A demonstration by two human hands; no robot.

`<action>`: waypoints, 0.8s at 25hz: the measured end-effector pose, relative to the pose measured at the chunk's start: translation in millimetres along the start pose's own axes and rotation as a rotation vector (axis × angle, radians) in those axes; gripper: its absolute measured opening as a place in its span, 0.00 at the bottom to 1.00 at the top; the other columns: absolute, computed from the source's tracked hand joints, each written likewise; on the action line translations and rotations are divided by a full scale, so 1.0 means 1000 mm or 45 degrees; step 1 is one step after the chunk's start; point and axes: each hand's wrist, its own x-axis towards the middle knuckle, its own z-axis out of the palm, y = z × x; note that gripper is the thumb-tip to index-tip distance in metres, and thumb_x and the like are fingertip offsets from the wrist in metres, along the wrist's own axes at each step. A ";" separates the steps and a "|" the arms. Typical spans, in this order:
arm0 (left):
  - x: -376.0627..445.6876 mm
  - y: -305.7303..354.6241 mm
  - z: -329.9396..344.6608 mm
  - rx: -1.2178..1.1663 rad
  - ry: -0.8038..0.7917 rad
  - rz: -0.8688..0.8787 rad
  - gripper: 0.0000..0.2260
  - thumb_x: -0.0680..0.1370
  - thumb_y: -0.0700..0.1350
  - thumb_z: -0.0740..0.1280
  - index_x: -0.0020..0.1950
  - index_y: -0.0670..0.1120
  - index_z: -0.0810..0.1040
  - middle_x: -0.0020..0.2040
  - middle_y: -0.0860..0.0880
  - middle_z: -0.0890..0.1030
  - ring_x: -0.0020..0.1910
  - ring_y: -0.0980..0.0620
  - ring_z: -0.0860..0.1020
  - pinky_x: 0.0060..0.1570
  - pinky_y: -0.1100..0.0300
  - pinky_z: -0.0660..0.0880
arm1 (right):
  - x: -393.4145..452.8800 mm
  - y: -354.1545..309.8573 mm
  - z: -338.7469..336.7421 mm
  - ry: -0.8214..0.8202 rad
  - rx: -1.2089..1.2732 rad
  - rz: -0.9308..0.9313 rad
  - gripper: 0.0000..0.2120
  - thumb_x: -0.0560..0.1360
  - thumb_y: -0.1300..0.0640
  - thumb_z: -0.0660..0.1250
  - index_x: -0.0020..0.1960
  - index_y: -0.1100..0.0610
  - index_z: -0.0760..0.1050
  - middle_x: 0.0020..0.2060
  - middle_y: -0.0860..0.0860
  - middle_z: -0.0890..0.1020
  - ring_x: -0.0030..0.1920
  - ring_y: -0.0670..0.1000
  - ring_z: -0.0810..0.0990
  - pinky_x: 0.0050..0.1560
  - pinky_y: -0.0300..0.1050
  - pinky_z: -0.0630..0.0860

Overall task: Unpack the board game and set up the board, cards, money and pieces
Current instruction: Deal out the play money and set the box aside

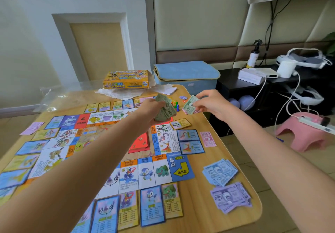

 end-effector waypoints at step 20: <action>0.005 -0.037 0.006 -0.048 -0.101 -0.179 0.11 0.80 0.39 0.60 0.62 0.39 0.67 0.55 0.38 0.77 0.51 0.43 0.78 0.40 0.55 0.78 | -0.002 0.031 0.005 0.122 -0.732 -0.225 0.07 0.75 0.61 0.65 0.52 0.59 0.79 0.52 0.51 0.79 0.51 0.47 0.75 0.47 0.41 0.68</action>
